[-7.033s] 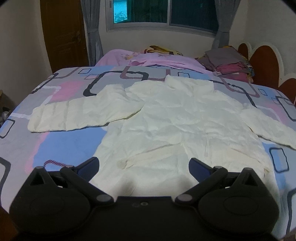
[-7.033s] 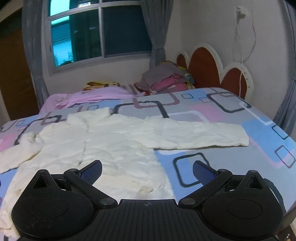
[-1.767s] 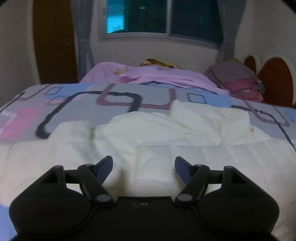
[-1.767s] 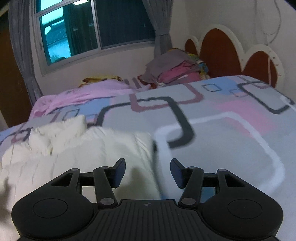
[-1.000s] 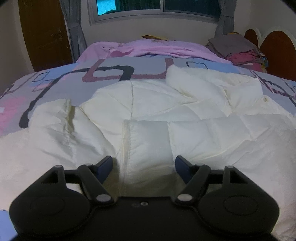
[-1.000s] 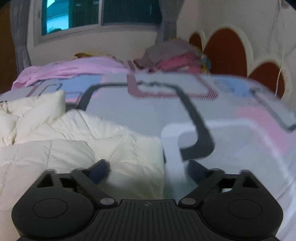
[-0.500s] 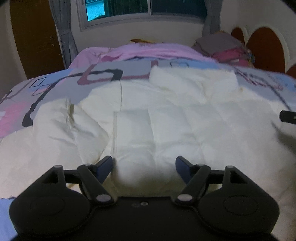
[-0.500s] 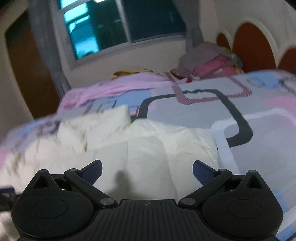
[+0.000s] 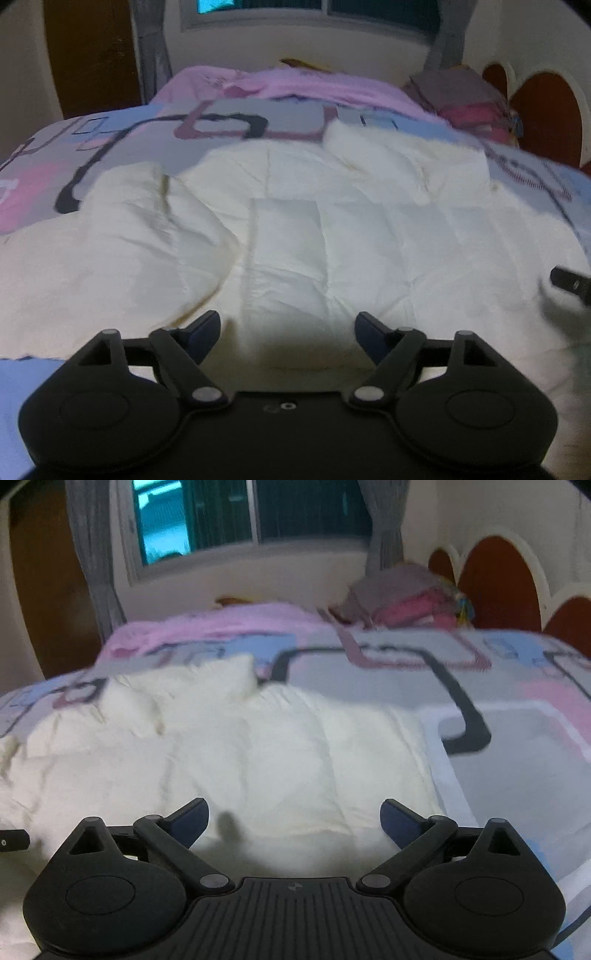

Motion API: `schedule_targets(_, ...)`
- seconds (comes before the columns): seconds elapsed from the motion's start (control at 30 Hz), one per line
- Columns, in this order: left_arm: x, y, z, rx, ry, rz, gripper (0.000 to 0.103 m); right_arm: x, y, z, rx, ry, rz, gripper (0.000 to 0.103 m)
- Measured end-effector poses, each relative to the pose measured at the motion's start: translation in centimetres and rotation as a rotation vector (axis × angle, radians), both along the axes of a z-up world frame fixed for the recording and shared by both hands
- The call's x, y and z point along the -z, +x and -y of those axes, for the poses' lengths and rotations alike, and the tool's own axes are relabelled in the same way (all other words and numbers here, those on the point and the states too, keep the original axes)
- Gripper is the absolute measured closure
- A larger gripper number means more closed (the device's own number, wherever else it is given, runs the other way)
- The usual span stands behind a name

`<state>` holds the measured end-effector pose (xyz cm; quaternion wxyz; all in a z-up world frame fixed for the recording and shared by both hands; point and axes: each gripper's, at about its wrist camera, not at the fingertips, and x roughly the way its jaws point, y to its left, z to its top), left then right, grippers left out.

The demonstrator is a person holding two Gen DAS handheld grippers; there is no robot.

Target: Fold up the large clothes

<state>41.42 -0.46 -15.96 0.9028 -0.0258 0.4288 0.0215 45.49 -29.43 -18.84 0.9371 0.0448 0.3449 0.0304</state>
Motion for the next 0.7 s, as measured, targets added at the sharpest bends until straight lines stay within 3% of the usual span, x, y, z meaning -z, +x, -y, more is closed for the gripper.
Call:
schedule_targets(0.1, -1.0, -0.8, -1.1, -0.029, -0.01, 0.004, 0.02, -0.8, -0.1, -1.4, -0.032, 0.018, 0.001, 0.005)
schedule_targets(0.23, -1.9, -1.7, -2.8, -0.079, -0.011, -0.007, 0.02, -0.6, 0.2, -3.8, -0.097, 0.016, -0.072, 0.005)
schedule_targets(0.7, -3.9, -4.6, -12.0, -0.235, -0.049, 0.02, 0.014, -3.6, -1.0, -14.5, -0.251, 0.039, 0.022, 0.004)
